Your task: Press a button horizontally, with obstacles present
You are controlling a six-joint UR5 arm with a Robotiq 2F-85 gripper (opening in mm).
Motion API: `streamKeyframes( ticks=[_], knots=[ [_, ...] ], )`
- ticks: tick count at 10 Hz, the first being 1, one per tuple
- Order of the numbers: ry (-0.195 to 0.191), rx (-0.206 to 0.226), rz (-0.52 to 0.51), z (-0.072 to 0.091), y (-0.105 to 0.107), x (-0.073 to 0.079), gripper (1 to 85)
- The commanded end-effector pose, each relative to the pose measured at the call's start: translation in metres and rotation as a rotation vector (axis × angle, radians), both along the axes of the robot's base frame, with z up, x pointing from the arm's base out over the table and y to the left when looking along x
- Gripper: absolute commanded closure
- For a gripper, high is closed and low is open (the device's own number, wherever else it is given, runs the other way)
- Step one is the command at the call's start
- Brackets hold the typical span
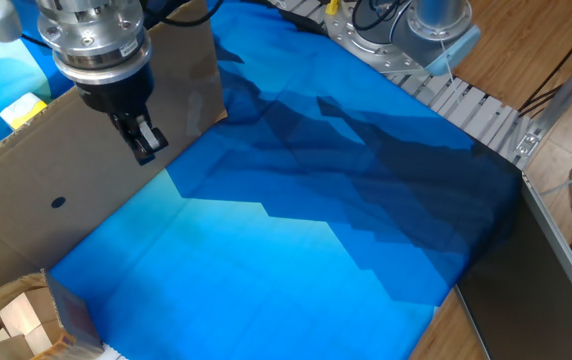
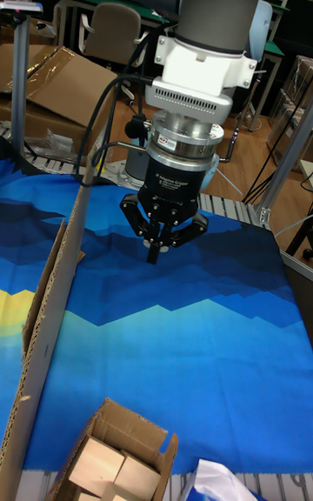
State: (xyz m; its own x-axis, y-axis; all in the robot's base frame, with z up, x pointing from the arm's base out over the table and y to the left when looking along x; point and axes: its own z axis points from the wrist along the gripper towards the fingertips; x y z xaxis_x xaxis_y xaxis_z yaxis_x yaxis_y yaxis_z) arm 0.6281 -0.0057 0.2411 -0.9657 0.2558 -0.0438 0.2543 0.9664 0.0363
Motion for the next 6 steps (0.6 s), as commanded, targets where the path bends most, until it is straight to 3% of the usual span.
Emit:
streamKeyframes(
  ticks=[1, 6],
  knots=[
    [0.009, 0.000, -0.007, 0.0003, -0.0031, -0.0031, 84.7],
    [0.018, -0.013, 0.012, -0.0017, -0.0075, -0.0052, 84.7]
  ],
)
